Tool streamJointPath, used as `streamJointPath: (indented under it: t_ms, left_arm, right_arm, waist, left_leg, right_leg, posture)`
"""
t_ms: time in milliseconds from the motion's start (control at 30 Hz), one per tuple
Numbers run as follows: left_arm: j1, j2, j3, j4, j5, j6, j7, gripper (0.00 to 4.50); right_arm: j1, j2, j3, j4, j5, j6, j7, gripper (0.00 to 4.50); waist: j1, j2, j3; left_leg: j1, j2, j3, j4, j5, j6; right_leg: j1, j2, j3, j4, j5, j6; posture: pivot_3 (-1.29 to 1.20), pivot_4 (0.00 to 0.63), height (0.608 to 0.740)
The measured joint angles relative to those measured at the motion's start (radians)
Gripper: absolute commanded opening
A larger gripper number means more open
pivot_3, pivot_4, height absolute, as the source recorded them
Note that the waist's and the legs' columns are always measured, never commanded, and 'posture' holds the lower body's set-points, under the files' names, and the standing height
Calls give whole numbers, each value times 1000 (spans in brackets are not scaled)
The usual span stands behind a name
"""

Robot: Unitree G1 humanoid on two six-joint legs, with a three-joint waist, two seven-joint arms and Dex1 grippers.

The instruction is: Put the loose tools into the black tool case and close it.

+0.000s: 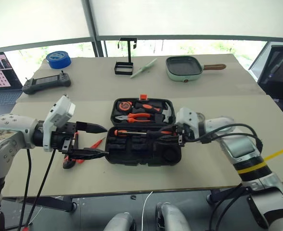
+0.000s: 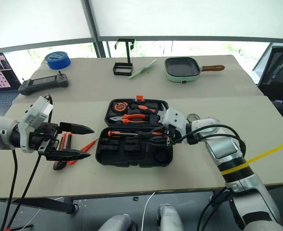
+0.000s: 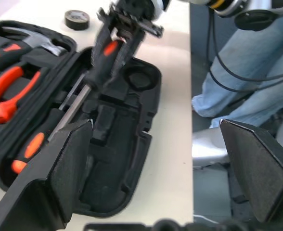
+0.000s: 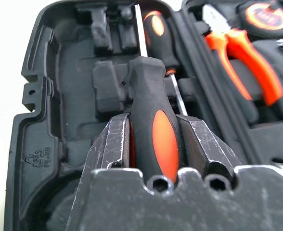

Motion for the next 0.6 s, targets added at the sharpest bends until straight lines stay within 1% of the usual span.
streamJointPath:
  t_ms: [300,333,367,567,600]
  left_arm:
    - [-70,-18,-26,20,-5,0,22,4500]
    - [-72,-18,-26,24,-5,0,22,4500]
    - [-77,-18,-28,28,-5,0,22,4500]
    - [-99,-27,-57,40,-4,-1,23,4500]
    - [-99,-28,-61,43,-3,-1,22,4500]
  right_arm:
    - [0,3,9,49,-70,-70,20,1116]
    - [0,3,9,49,-70,-71,21,2117]
    - [0,3,7,49,-72,-73,21,2254]
    - [-3,60,-27,33,-56,-63,-3,4365]
    - [-7,68,-34,28,-47,-54,-8,4365]
  waist:
    - [-4,0,0]
    - [-4,0,0]
    - [-4,0,0]
    - [-7,0,0]
    - [-7,0,0]
  left_leg:
    - [0,0,0,0,1,-1]
    - [0,0,0,0,1,-1]
    - [0,0,0,0,1,-1]
    - [0,0,0,0,1,-1]
    - [0,0,0,0,1,-1]
  right_leg:
    - [0,0,0,0,0,0]
    - [0,0,0,1,0,0]
    - [0,0,0,1,0,0]
    - [-1,0,0,1,0,0]
    - [-1,0,0,1,0,0]
  posture:
    - [0,150,740]
    - [0,150,740]
    - [0,150,740]
    - [0,150,740]
    - [0,150,740]
